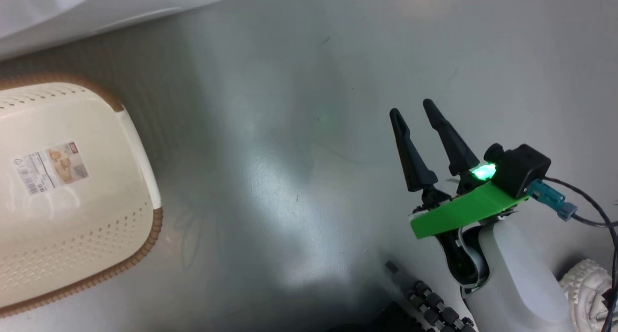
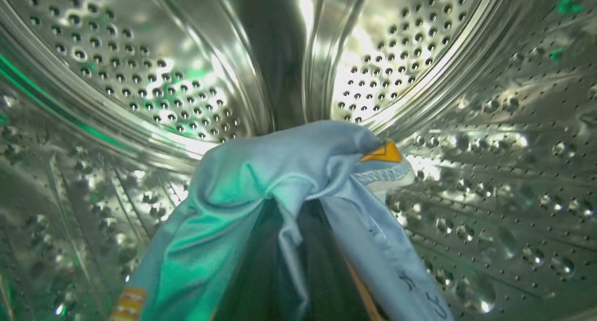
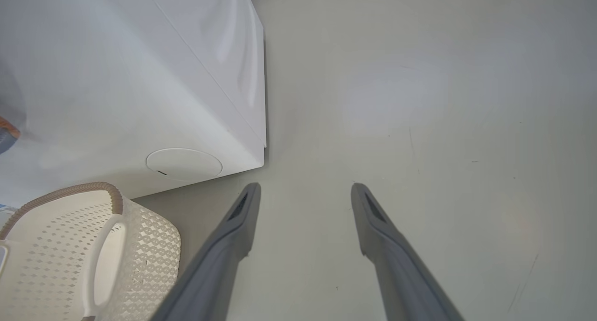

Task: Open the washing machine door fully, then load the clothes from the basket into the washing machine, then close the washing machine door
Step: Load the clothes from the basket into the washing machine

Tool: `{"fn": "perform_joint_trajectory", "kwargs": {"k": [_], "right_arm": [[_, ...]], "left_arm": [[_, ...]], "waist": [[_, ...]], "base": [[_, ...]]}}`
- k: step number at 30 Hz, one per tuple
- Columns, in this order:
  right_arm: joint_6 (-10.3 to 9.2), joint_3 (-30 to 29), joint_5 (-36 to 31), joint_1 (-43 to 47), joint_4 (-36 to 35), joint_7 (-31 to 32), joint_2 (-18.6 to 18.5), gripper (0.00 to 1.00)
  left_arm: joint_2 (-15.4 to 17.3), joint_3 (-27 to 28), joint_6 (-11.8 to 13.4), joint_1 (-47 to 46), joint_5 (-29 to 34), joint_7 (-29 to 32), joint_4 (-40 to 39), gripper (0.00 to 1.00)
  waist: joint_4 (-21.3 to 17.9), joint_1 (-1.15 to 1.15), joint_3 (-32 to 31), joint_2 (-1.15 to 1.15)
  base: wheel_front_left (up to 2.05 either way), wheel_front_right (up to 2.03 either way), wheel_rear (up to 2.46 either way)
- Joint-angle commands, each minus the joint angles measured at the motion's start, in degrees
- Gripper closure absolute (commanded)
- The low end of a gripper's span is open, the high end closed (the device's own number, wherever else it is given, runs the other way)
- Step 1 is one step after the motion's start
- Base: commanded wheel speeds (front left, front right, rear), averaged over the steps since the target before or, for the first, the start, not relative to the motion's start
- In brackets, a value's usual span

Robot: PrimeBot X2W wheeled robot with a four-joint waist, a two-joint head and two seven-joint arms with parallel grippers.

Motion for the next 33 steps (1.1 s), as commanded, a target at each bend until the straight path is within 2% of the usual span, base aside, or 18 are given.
{"fn": "perform_joint_trajectory", "kwargs": {"k": [1, 10, 16, 19, 20, 21, 25, 33], "right_arm": [[0.09, 1.10, 0.42, 1.38, -1.08, -0.68, 0.04, 0.00], [0.09, 1.47, 1.07, 0.97, -0.87, -0.68, 0.04, 0.00], [0.09, 1.38, 1.05, 0.87, -0.63, -0.68, 0.04, 0.00], [0.09, 1.35, 0.99, 0.86, -0.47, -0.68, 0.04, 0.00], [0.09, 1.31, 0.94, 0.88, -0.40, -0.68, 0.04, 0.00], [0.09, 1.27, 0.90, 0.88, -0.32, -0.68, 0.04, 0.00], [0.09, 0.96, 0.65, 1.10, -0.08, -0.68, 0.04, 0.00], [0.09, -0.69, -0.78, 1.75, 0.40, -0.68, 0.04, 0.00]], "left_arm": [[3.32, 0.36, 0.04, -1.16, 0.94, -2.07, -2.21, 1.00], [4.30, -1.86, 0.05, -4.17, 5.86, -17.61, -3.32, 1.00], [4.49, -2.95, -0.05, -4.82, 6.57, -19.98, -2.05, 1.00], [3.79, -2.67, -0.07, -4.37, 4.81, -17.95, 1.36, 1.00], [3.63, -2.90, -0.07, -4.38, 4.51, -17.03, 2.24, 0.72], [3.38, -2.93, -0.08, -4.41, 3.96, -15.93, 3.19, 0.00], [2.55, -3.36, -0.11, -3.94, 2.40, -13.82, 5.24, 0.00], [0.85, -3.46, -0.14, 0.15, -0.23, -15.03, 5.26, 0.00]], "waist": [[-0.22, 0.00, 0.75, 0.00], [-0.50, 0.00, 0.19, 0.00], [-0.32, 0.00, -0.49, 0.00], [-0.11, 0.00, -0.97, 0.00], [-0.02, 0.00, -1.13, 0.00], [0.05, 0.00, -1.32, 0.00], [0.54, 0.00, -2.66, 0.00], [2.69, 0.00, -6.05, 0.00]], "base": [[0.00, 0.00, 0.00], [0.00, 0.00, 0.00], [0.00, 0.00, 0.00], [0.00, 0.00, 0.00], [0.00, 0.00, 0.00], [0.00, 0.00, 0.00], [0.00, 0.00, 0.00], [0.00, 0.00, 0.00]]}}
